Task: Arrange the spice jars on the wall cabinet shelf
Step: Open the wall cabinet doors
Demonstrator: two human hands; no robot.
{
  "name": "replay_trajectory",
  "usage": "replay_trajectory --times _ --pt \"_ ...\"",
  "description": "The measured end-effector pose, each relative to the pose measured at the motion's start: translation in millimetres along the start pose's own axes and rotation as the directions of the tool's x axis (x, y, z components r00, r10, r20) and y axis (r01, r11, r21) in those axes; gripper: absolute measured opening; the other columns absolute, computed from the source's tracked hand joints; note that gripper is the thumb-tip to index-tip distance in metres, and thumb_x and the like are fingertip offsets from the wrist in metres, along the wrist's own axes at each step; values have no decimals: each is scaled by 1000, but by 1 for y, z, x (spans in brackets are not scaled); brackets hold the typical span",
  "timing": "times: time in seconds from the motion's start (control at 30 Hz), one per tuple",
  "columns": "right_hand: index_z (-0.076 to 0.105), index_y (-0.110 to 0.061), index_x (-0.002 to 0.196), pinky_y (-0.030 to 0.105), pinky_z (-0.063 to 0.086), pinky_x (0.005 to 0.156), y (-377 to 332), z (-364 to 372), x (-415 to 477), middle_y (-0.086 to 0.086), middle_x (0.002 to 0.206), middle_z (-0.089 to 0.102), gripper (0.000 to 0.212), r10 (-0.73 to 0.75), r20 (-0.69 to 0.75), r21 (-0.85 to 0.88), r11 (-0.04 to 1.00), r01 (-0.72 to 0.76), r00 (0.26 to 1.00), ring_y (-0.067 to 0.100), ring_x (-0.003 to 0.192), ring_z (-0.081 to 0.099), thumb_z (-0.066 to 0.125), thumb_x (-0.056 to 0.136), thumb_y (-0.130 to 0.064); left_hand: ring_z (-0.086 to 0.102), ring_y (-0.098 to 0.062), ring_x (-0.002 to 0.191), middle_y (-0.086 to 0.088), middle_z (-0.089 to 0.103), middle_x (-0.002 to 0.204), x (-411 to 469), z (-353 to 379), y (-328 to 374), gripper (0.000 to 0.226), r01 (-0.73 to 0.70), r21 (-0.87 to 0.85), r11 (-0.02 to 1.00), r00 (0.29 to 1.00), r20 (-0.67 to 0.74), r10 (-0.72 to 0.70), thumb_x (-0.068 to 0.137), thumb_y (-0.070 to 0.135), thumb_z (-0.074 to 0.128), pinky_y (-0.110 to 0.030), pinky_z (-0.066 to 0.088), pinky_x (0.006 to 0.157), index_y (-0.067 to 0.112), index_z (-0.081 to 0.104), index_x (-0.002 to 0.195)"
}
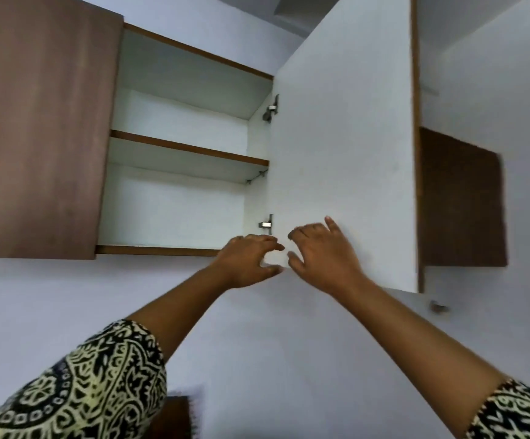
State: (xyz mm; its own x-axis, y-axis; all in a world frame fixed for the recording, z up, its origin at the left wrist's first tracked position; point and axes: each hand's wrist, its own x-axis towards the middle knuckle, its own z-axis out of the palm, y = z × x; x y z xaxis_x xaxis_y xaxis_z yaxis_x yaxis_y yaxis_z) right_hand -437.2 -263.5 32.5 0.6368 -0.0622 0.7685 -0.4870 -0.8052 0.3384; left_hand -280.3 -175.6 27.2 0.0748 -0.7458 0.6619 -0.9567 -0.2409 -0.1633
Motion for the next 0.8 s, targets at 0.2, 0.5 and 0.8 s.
replay_trajectory --times 0.2,0.5,0.8 --pt "59 -19 118 29 45 87 -129 78 76 0 118 65 33 69 174 675 718 -169 982 19 110 58 54 88 -35 37 -16 134 8 49 140 -46 -42 -134 39 128 467 875 973 113 -202 96 37 41 -45 8 117 29 47 133" --pt "57 -18 123 33 45 95 -272 122 208 2 126 60 31 3 428 899 -106 -425 904 15 109 54 46 94 -22 30 -24 140 -6 45 144 -55 -93 -285 41 -110 854 509 946 247 -209 98 28 30 -51 -1 117 18 49 133" --pt "52 -5 126 40 44 90 -315 120 251 12 131 57 39 -178 514 684 -506 -526 839 25 119 54 31 96 -20 41 -24 130 0 54 132 -51 -126 -317 36 -355 899 256 857 422 -295 98 20 31 -51 9 118 20 50 128"
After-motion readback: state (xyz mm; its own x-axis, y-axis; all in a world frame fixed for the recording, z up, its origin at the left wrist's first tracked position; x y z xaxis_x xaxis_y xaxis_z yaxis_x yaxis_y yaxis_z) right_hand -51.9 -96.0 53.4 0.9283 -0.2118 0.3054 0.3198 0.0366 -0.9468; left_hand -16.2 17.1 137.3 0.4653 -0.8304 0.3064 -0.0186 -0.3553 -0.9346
